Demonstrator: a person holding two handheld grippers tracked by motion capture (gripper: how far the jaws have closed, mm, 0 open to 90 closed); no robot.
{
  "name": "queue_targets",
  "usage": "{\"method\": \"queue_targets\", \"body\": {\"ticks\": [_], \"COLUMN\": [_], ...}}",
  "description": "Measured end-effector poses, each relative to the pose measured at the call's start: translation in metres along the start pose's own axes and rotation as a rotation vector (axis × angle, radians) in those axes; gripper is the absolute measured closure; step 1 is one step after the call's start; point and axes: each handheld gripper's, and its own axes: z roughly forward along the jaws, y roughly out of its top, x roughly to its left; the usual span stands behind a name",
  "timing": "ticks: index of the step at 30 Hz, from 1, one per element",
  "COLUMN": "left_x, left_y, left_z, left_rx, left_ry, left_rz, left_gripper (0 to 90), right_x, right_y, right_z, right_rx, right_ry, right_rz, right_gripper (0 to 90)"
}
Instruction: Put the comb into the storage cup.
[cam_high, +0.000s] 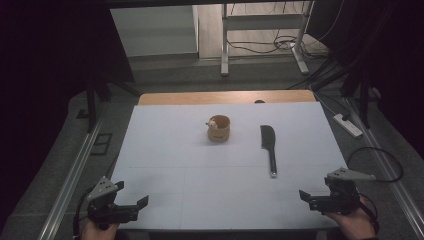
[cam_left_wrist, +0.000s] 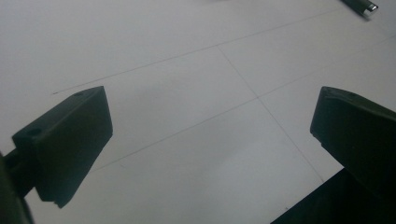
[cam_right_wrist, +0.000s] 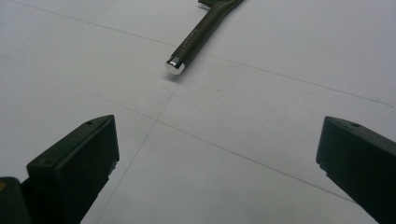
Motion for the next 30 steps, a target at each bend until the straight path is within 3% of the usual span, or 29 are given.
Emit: {"method": "queue_targets", "body": {"ticks": [18, 30], "left_x": [0.0018, 0.0047], "left_y": [0.0003, -0.0005], "left_z": [0.0013, 0.0003], "left_rx": [0.015, 0.006], "left_ry": [-0.034, -0.047], "left_rz": [0.001, -0.018], "left_gripper": [0.0, 0.3], "right_x": [0.0013, 0.0053], "right_y": [0.0008, 0.0019], "right_z": [0.0012, 0.0023], "right_rx": [0.014, 0.023], "right_ry": [0.005, -0.001], "right_rz": [-0.008, -0.045], "right_gripper": [0.0, 0.0]}}
